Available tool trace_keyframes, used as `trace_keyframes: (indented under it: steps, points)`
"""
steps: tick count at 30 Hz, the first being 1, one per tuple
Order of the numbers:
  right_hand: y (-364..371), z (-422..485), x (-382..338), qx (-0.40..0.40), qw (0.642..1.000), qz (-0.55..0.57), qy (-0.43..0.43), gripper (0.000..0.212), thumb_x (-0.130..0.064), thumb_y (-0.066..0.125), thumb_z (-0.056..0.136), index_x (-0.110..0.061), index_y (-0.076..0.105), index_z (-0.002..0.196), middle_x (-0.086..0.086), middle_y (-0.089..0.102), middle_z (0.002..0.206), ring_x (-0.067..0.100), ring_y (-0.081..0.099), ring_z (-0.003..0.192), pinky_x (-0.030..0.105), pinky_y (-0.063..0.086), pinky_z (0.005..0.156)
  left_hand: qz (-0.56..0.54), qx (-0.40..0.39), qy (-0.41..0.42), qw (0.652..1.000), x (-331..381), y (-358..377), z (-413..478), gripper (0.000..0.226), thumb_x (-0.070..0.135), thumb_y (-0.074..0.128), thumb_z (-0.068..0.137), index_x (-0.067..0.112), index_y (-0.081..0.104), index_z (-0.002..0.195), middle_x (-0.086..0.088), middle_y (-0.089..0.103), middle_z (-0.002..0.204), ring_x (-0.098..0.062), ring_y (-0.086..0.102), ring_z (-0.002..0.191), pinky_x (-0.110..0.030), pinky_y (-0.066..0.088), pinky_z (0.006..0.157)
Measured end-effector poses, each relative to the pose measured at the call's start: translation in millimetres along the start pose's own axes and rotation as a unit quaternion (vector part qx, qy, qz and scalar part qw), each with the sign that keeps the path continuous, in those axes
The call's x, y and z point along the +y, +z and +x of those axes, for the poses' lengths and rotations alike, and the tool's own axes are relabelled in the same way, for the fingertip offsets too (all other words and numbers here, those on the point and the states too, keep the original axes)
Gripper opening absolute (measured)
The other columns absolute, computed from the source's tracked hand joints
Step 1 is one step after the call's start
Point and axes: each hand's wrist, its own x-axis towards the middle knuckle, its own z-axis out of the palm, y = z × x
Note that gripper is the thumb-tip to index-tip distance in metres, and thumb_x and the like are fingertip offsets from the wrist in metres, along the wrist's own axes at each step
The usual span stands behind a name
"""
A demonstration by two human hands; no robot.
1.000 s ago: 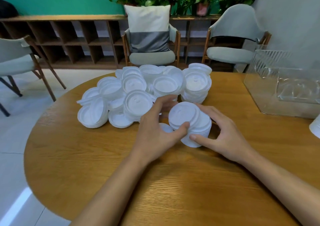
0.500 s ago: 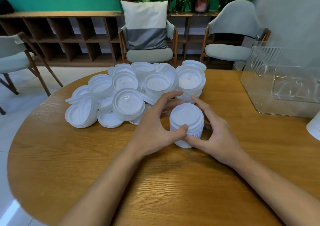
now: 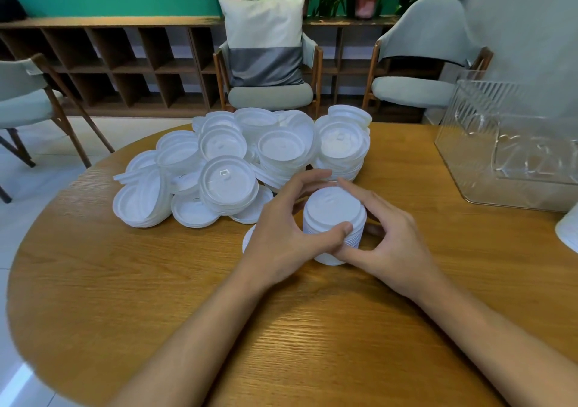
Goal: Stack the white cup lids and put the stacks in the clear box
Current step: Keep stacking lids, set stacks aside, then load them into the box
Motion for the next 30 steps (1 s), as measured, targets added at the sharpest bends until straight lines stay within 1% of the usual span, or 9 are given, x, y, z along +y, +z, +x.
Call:
trace_keyframes:
  steps: [5,10,13,19,22,24,26,28,30]
  points:
    - [1,-1,2,0.015,1.000,-0.006,-0.002,0.091,-0.029,0.092,0.074,-0.029,0.049,0.154,-0.026,0.058,0.141,-0.004,0.052,0.134,0.016,0.052,0.097,0.002,0.036,-0.012,0.999,6,12,-2,0.068,0.024,0.092,0.079,0.030,0.058,0.138,0.016,0.070,0.121,0.000,0.062,0.121,-0.016,0.047,0.101]
    - [1,0,3,0.010,1.000,-0.014,-0.008,0.092,-0.023,0.093,0.074,-0.027,0.049,0.155,-0.022,0.059,0.142,-0.003,0.053,0.133,0.016,0.048,0.102,0.035,0.048,-0.011,0.998,11,11,4,0.072,0.025,0.095,0.073,0.030,0.059,0.135,0.015,0.072,0.117,0.003,0.064,0.115,-0.011,0.047,0.095]
    - [1,-1,3,0.013,1.000,-0.010,-0.005,0.090,-0.022,0.093,0.075,-0.026,0.050,0.154,-0.021,0.060,0.137,-0.003,0.055,0.129,0.015,0.050,0.095,0.053,0.036,-0.018,0.998,13,10,5,0.073,0.028,0.095,0.073,0.031,0.058,0.136,0.018,0.071,0.117,0.006,0.061,0.115,-0.009,0.045,0.095]
    - [2,-2,4,0.018,1.000,0.018,-0.004,0.090,-0.016,0.092,0.074,-0.022,0.050,0.154,-0.020,0.059,0.142,-0.004,0.054,0.133,0.014,0.051,0.095,0.068,0.012,-0.022,0.997,10,10,3,0.076,0.033,0.093,0.076,0.034,0.053,0.141,0.021,0.069,0.122,0.005,0.060,0.119,-0.021,0.049,0.102]
    - [3,-2,4,0.021,1.000,0.017,0.000,0.090,-0.016,0.092,0.074,-0.022,0.051,0.153,-0.025,0.059,0.140,-0.007,0.054,0.131,0.012,0.049,0.095,0.070,0.007,-0.015,0.997,10,12,2,0.077,0.033,0.092,0.078,0.033,0.051,0.143,0.022,0.068,0.125,0.005,0.059,0.122,-0.025,0.048,0.105]
    - [3,-2,3,0.022,1.000,0.007,-0.002,0.088,-0.023,0.092,0.075,-0.023,0.051,0.153,-0.027,0.058,0.139,-0.009,0.053,0.131,0.009,0.047,0.095,0.071,0.000,-0.001,0.998,10,8,-3,0.077,0.038,0.090,0.080,0.033,0.050,0.146,0.022,0.066,0.131,0.005,0.057,0.127,-0.025,0.046,0.109]
    - [2,-2,0,0.021,1.000,0.004,0.000,0.088,-0.040,0.090,0.074,-0.026,0.052,0.153,-0.028,0.057,0.139,-0.011,0.052,0.131,0.007,0.046,0.095,0.097,0.007,0.018,0.995,7,-3,-11,0.072,0.048,0.086,0.082,0.033,0.054,0.145,0.022,0.064,0.136,0.005,0.054,0.132,-0.022,0.043,0.110]
    - [1,-2,-2,0.018,1.000,-0.001,0.005,0.091,-0.051,0.087,0.072,-0.030,0.051,0.152,-0.029,0.056,0.139,-0.012,0.050,0.131,0.007,0.046,0.096,0.154,0.035,0.046,0.986,3,-20,-21,0.063,0.056,0.082,0.083,0.029,0.063,0.136,0.021,0.066,0.131,0.004,0.057,0.128,-0.015,0.042,0.105]
    - [1,-3,-2,0.016,1.000,-0.008,0.006,0.091,-0.052,0.087,0.071,-0.031,0.052,0.152,-0.028,0.056,0.140,-0.012,0.049,0.132,0.007,0.046,0.096,0.215,0.051,0.059,0.974,-3,-37,-32,0.058,0.057,0.082,0.081,0.025,0.068,0.127,0.018,0.068,0.123,0.000,0.061,0.120,-0.011,0.043,0.098]
